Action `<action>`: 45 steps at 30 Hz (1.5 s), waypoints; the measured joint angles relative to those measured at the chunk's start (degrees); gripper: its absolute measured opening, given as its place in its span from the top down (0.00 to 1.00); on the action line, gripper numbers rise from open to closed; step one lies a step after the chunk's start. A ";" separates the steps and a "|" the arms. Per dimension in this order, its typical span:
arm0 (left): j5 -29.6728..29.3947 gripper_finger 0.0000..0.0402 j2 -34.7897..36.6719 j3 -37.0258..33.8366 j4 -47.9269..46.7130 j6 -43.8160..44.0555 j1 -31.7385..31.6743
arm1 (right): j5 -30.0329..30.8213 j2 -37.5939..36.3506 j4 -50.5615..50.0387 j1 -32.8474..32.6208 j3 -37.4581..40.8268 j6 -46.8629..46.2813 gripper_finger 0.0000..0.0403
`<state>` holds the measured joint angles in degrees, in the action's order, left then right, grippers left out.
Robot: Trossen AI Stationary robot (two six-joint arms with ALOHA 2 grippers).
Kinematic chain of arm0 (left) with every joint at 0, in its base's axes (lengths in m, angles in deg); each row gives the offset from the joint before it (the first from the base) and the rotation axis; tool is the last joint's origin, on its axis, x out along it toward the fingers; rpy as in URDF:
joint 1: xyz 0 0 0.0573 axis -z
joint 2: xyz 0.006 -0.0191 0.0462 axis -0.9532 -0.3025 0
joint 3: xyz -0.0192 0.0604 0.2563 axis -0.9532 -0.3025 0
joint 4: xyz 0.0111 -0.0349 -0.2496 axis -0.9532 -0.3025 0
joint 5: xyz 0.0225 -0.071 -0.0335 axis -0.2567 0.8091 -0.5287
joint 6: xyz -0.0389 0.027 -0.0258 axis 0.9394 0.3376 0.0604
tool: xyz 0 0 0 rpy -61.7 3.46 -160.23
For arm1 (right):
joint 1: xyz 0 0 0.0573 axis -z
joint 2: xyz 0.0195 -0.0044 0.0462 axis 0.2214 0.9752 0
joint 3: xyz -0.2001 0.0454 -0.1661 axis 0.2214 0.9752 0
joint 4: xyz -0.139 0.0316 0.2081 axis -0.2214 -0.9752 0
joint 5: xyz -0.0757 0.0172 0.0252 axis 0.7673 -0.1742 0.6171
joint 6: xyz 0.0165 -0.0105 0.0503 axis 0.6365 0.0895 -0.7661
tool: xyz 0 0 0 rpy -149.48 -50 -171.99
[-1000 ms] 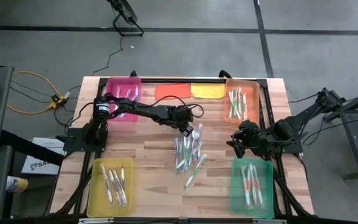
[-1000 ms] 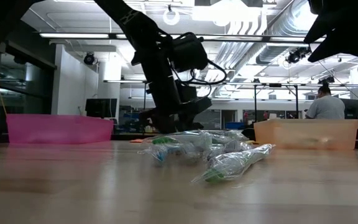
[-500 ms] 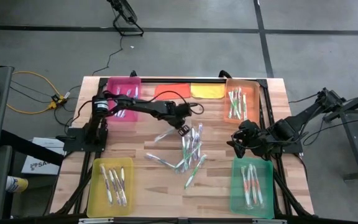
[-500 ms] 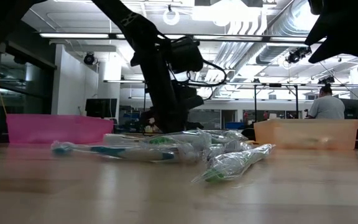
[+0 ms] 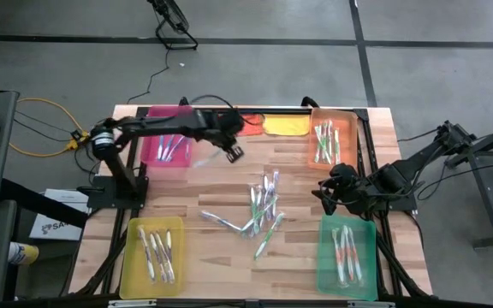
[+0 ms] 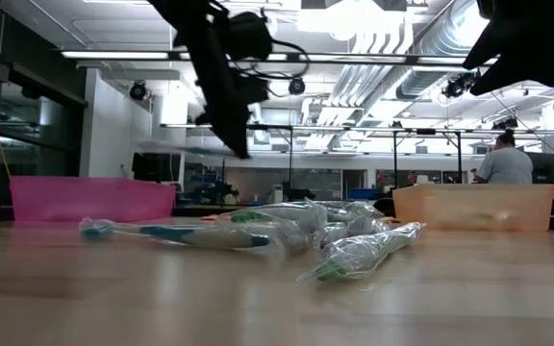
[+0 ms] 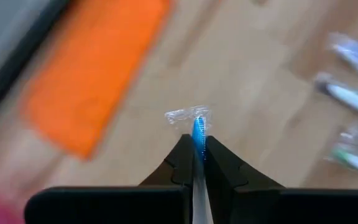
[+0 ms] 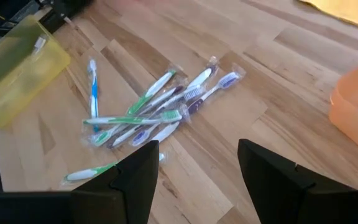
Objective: Pick & Place Toothbrushes
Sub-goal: Put the blue toothbrush into the red bin
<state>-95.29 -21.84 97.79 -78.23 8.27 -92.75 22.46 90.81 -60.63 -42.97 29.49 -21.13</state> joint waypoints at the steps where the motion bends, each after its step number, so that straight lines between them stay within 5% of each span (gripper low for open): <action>1: -1.10 0.98 1.15 0.02 -1.28 -0.16 -0.94 | 0.23 0.00 0.00 0.00 0.00 0.00 0.47; 16: -18.49 0.98 7.60 -0.97 -16.72 5.16 -10.51 | 2.42 0.00 -0.02 -0.02 0.00 0.17 0.47; 34: -18.46 0.95 7.56 -12.68 -14.09 12.33 -24.81 | 1.90 0.00 0.03 -0.02 0.00 -3.50 0.47; 45: -14.74 0.61 7.74 -12.65 -12.45 7.86 -26.12 | 1.89 0.00 0.00 -0.03 0.01 -4.01 0.47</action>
<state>-110.04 -14.10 85.15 -90.67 16.13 -118.87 24.35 90.81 -60.63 -43.00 29.49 -25.14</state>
